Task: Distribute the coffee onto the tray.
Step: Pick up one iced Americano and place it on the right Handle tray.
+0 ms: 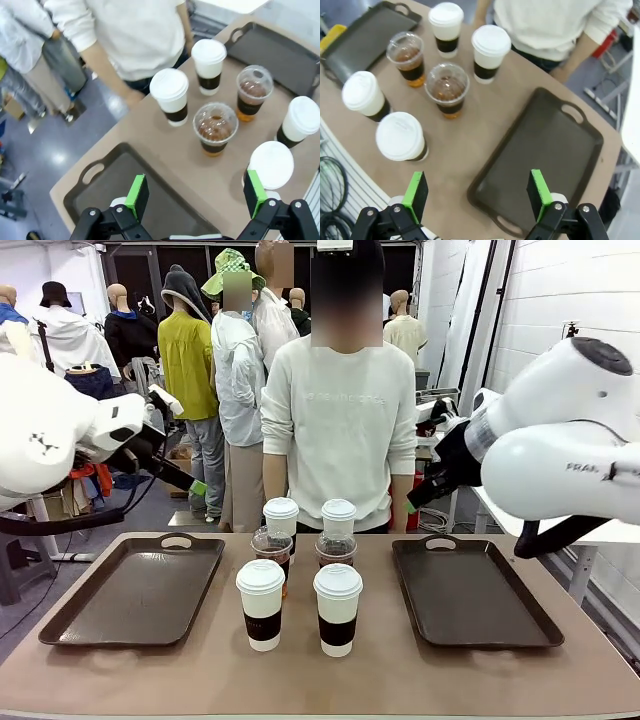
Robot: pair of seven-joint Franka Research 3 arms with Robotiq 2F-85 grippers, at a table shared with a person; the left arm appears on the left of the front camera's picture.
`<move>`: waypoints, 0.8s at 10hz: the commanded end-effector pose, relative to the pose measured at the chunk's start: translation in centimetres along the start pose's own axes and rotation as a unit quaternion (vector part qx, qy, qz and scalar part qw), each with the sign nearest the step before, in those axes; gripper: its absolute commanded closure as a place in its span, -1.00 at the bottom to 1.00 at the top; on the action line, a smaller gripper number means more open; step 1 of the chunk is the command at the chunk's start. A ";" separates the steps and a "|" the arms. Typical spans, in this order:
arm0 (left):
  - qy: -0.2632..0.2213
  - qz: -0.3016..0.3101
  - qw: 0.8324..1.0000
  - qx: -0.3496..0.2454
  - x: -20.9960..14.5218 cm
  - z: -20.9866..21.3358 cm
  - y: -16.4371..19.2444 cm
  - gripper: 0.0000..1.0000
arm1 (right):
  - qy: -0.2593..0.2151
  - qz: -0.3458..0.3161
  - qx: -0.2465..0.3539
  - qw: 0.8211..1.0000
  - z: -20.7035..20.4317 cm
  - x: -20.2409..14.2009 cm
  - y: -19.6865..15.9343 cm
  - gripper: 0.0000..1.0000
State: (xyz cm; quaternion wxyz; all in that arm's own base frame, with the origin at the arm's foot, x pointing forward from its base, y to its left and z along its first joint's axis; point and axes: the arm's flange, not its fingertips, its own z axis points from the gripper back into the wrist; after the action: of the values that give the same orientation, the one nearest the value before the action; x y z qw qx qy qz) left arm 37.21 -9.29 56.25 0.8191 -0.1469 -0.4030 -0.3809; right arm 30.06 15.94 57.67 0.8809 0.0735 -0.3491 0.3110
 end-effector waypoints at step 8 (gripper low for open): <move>-0.019 -0.003 1.000 -0.004 -2.4 1.5 -3.1 -1.00 | -0.080 0.062 0.125 0.987 -2.1 -2.3 -4.4 -1.00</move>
State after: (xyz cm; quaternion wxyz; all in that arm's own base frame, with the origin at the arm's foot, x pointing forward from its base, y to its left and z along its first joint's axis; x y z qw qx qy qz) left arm 35.03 -9.03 56.86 0.7961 -0.1803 -0.4185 -0.3982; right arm 33.07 12.63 57.18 0.8267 0.1564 -0.3793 0.3851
